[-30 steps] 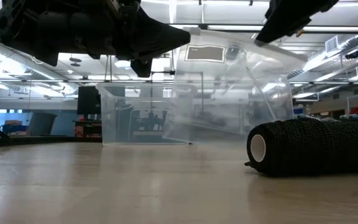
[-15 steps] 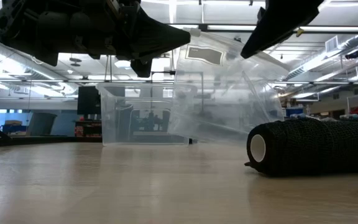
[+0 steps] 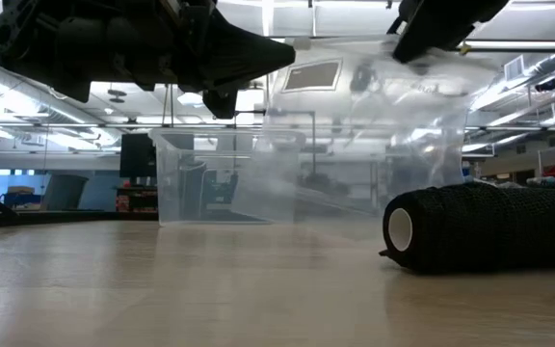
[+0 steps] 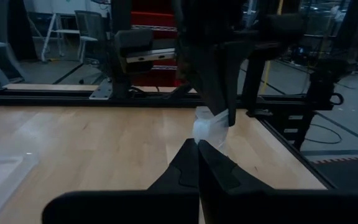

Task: Roll bandage
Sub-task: Open the transparent zip bag

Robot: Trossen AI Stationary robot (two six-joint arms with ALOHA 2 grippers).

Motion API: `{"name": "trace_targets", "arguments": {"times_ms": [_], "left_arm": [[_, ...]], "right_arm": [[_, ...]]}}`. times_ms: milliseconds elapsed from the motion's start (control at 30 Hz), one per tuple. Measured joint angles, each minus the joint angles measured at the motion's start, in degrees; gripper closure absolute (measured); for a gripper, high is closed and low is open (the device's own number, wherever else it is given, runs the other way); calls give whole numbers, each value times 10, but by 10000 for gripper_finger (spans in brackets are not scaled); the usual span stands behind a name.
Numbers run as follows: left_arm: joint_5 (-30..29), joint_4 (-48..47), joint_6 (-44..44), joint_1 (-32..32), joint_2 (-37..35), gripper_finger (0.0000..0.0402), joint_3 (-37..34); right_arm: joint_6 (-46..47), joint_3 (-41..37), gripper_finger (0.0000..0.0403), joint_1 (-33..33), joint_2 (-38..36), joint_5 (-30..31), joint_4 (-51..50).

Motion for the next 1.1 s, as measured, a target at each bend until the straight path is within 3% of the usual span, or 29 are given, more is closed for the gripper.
{"name": "trace_targets", "arguments": {"times_ms": [133,300,600,767,967,1100], "left_arm": [[3,1,0,0,0,401,1],[0,-13,1,0,0,401,11],[8,-62,17,0,0,401,35],[11,-63,17,0,0,401,35],[14,-64,17,0,0,401,35],[18,-64,17,0,0,401,35]], "right_arm": [[0,0,395,-11,-1,-53,22],[9,0,389,-23,-2,-54,22],[9,0,301,-22,-13,-59,29],[11,0,276,-21,-44,-57,26],[3,0,292,-16,-85,2,-4],[-5,0,359,-15,-79,49,-24]]}}
